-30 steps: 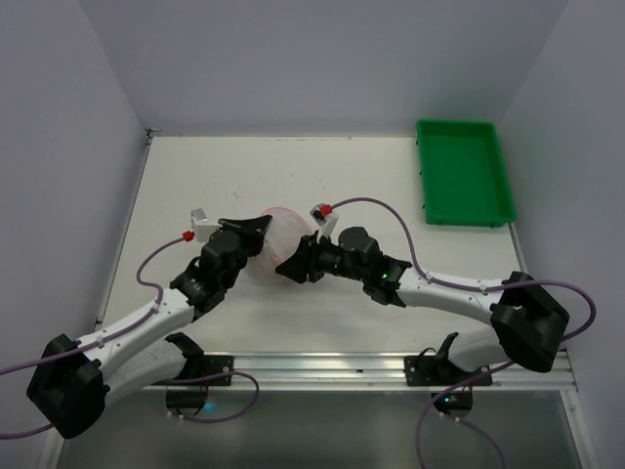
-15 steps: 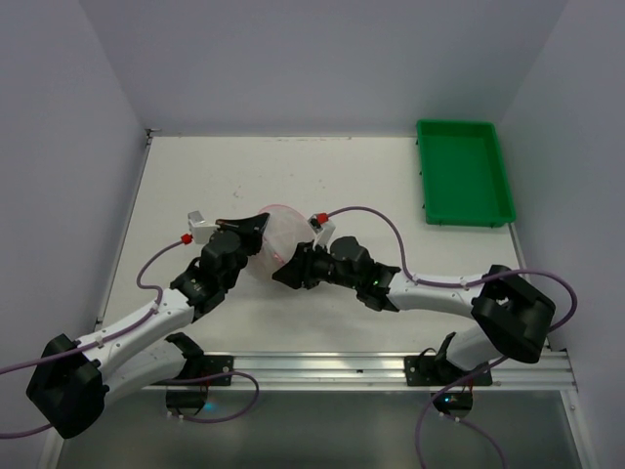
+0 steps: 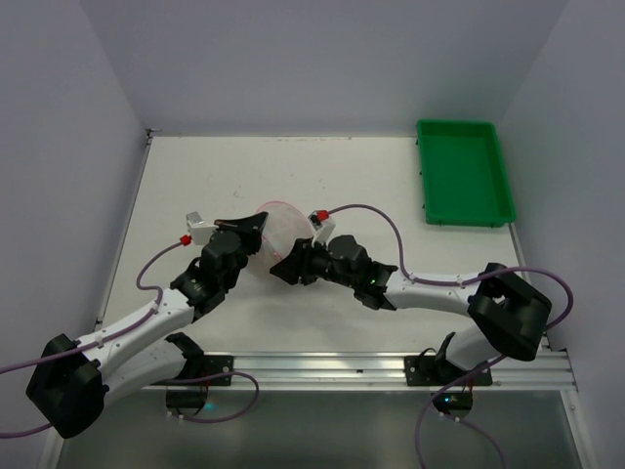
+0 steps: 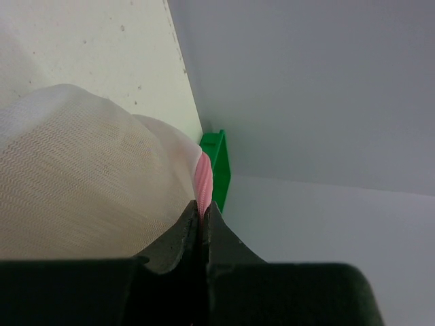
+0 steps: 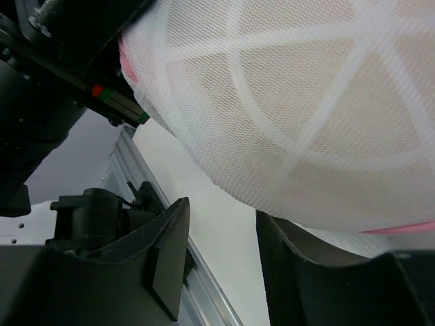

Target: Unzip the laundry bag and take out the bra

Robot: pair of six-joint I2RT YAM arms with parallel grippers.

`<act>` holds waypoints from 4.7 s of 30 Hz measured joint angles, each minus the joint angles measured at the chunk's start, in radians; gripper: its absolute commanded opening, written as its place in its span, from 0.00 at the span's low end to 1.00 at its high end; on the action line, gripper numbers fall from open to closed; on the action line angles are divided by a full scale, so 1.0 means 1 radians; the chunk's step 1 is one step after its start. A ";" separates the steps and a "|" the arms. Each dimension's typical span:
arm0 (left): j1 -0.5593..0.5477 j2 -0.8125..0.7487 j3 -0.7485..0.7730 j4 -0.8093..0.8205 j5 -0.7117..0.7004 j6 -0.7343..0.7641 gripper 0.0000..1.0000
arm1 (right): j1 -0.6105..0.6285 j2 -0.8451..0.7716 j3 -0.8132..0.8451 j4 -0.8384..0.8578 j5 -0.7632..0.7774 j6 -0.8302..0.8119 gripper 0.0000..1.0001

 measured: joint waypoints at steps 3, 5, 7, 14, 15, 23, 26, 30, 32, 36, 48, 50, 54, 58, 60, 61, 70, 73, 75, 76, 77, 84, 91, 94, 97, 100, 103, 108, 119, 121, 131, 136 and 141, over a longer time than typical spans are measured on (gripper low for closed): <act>0.000 0.000 0.000 0.001 -0.004 -0.002 0.00 | 0.001 0.002 0.015 0.002 0.000 -0.001 0.46; 0.000 0.000 0.000 0.003 -0.006 -0.004 0.00 | 0.002 0.002 0.022 0.006 0.000 -0.003 0.46; 0.000 0.000 0.000 0.008 -0.008 -0.005 0.00 | 0.002 0.002 0.026 0.012 0.001 -0.005 0.46; -0.002 0.000 0.000 0.017 -0.013 -0.007 0.00 | 0.002 0.014 0.042 0.031 0.008 -0.005 0.45; -0.003 0.000 0.000 0.017 -0.014 -0.007 0.00 | 0.002 0.015 0.042 0.031 0.016 -0.005 0.46; -0.008 0.002 0.000 0.016 -0.028 -0.007 0.00 | 0.002 0.015 0.041 0.019 0.058 -0.004 0.48; -0.008 0.000 -0.014 0.024 -0.029 -0.008 0.00 | -0.008 0.014 0.037 -0.012 0.057 -0.003 0.48; -0.008 -0.013 -0.099 0.046 -0.041 -0.020 0.00 | -0.072 0.012 0.014 -0.081 0.039 0.003 0.49; -0.008 -0.016 -0.150 0.055 -0.044 -0.033 0.01 | -0.119 0.012 -0.003 -0.111 0.019 0.006 0.49; -0.008 -0.021 -0.230 0.073 -0.043 -0.051 0.07 | -0.159 0.020 -0.011 -0.133 -0.012 0.002 0.49; -0.013 -0.109 -0.376 0.048 -0.008 -0.054 0.36 | -0.168 0.090 0.034 -0.185 -0.064 -0.072 0.46; -0.013 -0.107 -0.377 0.048 0.000 -0.046 0.38 | -0.168 0.097 0.055 -0.200 -0.075 -0.088 0.46; -0.013 -0.102 -0.390 0.046 0.007 -0.038 0.32 | -0.169 0.099 0.085 -0.236 -0.082 -0.124 0.46; -0.013 -0.097 -0.393 0.043 0.010 -0.032 0.15 | -0.169 0.094 0.096 -0.275 -0.101 -0.162 0.45; -0.013 -0.090 -0.393 0.043 0.011 -0.033 0.09 | -0.169 0.086 0.087 -0.276 -0.120 -0.174 0.47; -0.013 -0.084 -0.393 0.043 0.011 -0.034 0.07 | -0.169 0.078 0.076 -0.273 -0.133 -0.178 0.47; -0.013 -0.047 -0.380 0.057 0.015 -0.049 0.00 | -0.187 0.059 0.040 -0.254 -0.241 -0.215 0.53; -0.013 -0.048 -0.377 0.058 0.016 -0.051 0.00 | -0.207 0.071 0.040 -0.224 -0.284 -0.219 0.53; -0.013 -0.053 -0.377 0.057 0.018 -0.051 0.00 | -0.221 0.085 0.040 -0.204 -0.302 -0.225 0.53; -0.013 -0.055 -0.377 0.058 0.019 -0.051 0.00 | -0.227 0.092 0.040 -0.196 -0.312 -0.228 0.53; -0.013 -0.057 -0.377 0.057 0.021 -0.051 0.00 | -0.233 0.100 0.040 -0.189 -0.320 -0.232 0.53; -0.013 -0.074 -0.377 0.056 0.026 -0.052 0.00 | -0.248 0.167 0.047 -0.159 -0.377 -0.253 0.52; -0.013 -0.075 -0.377 0.055 0.026 -0.052 0.00 | -0.248 0.187 0.055 -0.125 -0.460 -0.268 0.49; -0.013 -0.074 -0.377 0.055 0.027 -0.052 0.00 | -0.248 0.199 0.064 -0.112 -0.483 -0.272 0.48; -0.013 -0.073 -0.377 0.055 0.027 -0.051 0.00 | -0.248 0.207 0.069 -0.104 -0.499 -0.274 0.48; -0.013 -0.073 -0.377 0.055 0.028 -0.052 0.00 | -0.248 0.211 0.071 -0.102 -0.500 -0.275 0.45; -0.013 -0.073 -0.377 0.054 0.029 -0.052 0.00 | -0.248 0.214 0.074 -0.101 -0.500 -0.277 0.40; -0.013 -0.076 -0.377 0.051 0.028 -0.051 0.00 | -0.248 0.214 0.074 -0.095 -0.498 -0.278 0.24; -0.013 -0.111 -0.375 0.028 0.026 -0.050 0.00 | -0.248 0.214 0.073 -0.085 -0.471 -0.274 0.00; -0.013 -0.125 -0.375 0.014 0.024 -0.049 0.00 | -0.248 0.208 0.068 -0.087 -0.457 -0.274 0.00; 0.034 -0.159 -0.327 -0.011 0.093 0.086 0.00 | -0.260 0.038 0.049 -0.264 -0.288 -0.270 0.00; 0.060 -0.121 -0.257 -0.008 0.174 0.234 0.00 | -0.273 -0.026 0.058 -0.359 -0.251 -0.315 0.00; 0.093 -0.076 -0.202 -0.020 0.217 0.400 0.12 | -0.288 -0.039 0.072 -0.451 -0.227 -0.377 0.00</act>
